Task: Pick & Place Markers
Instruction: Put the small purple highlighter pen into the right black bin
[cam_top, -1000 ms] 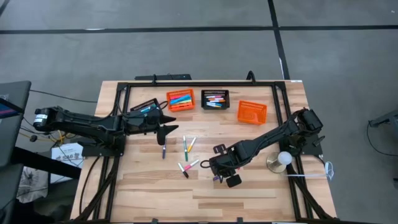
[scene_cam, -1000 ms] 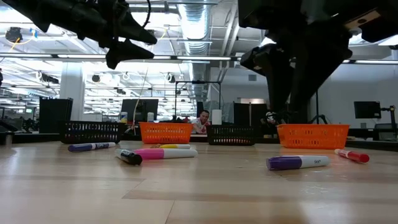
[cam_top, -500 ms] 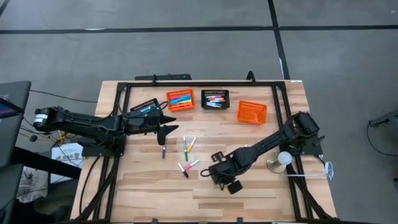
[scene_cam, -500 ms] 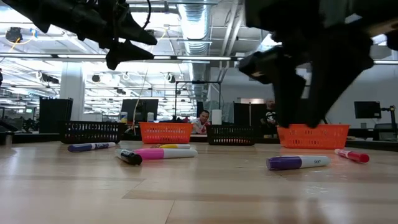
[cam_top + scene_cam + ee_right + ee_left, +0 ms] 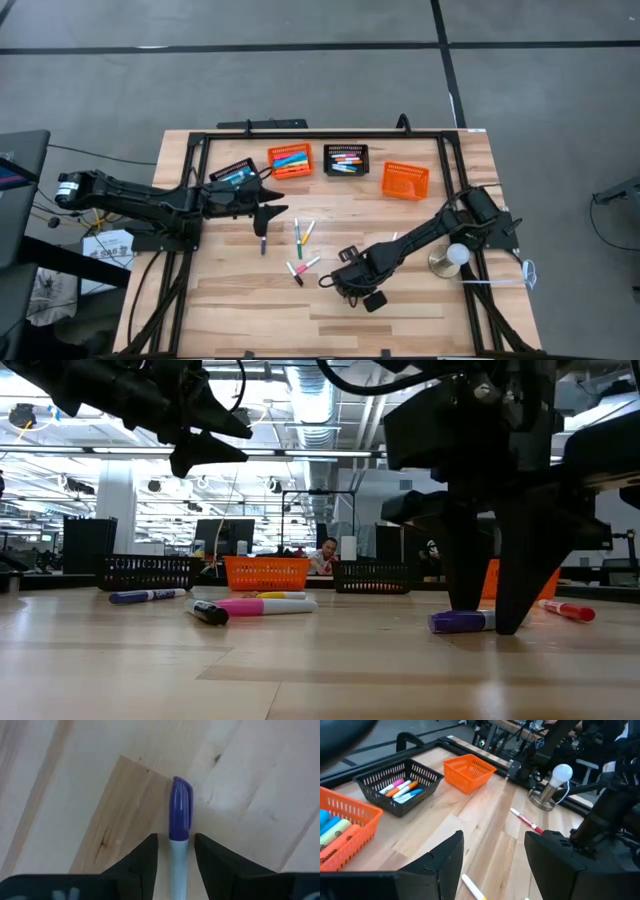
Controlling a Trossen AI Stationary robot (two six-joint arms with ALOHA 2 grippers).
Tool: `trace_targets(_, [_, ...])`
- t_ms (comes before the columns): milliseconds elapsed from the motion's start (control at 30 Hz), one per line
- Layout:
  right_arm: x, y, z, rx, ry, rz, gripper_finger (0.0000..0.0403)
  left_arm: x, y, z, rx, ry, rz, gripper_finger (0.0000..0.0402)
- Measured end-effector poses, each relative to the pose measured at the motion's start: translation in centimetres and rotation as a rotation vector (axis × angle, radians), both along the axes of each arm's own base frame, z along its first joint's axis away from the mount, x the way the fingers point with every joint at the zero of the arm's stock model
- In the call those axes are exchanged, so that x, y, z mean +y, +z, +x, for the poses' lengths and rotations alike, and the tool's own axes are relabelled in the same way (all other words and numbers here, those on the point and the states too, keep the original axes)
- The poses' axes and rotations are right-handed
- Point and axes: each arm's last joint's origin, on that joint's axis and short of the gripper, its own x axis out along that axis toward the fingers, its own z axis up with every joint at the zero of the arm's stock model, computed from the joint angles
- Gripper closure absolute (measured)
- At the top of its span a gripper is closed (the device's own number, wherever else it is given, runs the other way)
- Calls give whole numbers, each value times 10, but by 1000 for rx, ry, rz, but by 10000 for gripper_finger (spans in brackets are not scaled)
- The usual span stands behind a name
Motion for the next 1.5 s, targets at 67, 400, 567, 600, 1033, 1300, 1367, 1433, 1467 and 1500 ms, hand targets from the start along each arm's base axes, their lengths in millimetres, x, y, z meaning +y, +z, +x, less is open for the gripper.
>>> trace_targets(67, [0,-4,1,12,-4,-4,284,-1,0,0,1,-4,1,192])
trace_targets(400, [-5,-12,3,36,-69,-23,331,-5,0,0,1,-24,3,192])
trace_targets(567, [-7,-11,4,34,-75,-22,367,-5,0,0,1,-23,3,192])
trace_targets(600, [-7,-11,3,33,-76,-21,373,-5,0,0,1,-23,3,192])
trace_targets(1033, [-45,37,5,-17,-184,95,374,-5,0,0,1,-23,3,192])
trace_targets(1300, [-88,77,6,-53,-284,358,368,-5,0,0,1,-23,3,192])
trace_targets(1367, [-100,88,7,-59,-303,475,369,-5,0,0,1,-23,3,192])
trace_targets(1433, [-112,97,7,-60,-309,605,373,-5,0,0,1,-23,3,192])
trace_targets(1467, [-118,101,8,-59,-312,666,375,-5,0,0,1,-23,3,192])
trace_targets(1500, [-123,103,9,-52,-316,730,376,-5,0,0,1,-23,3,192])
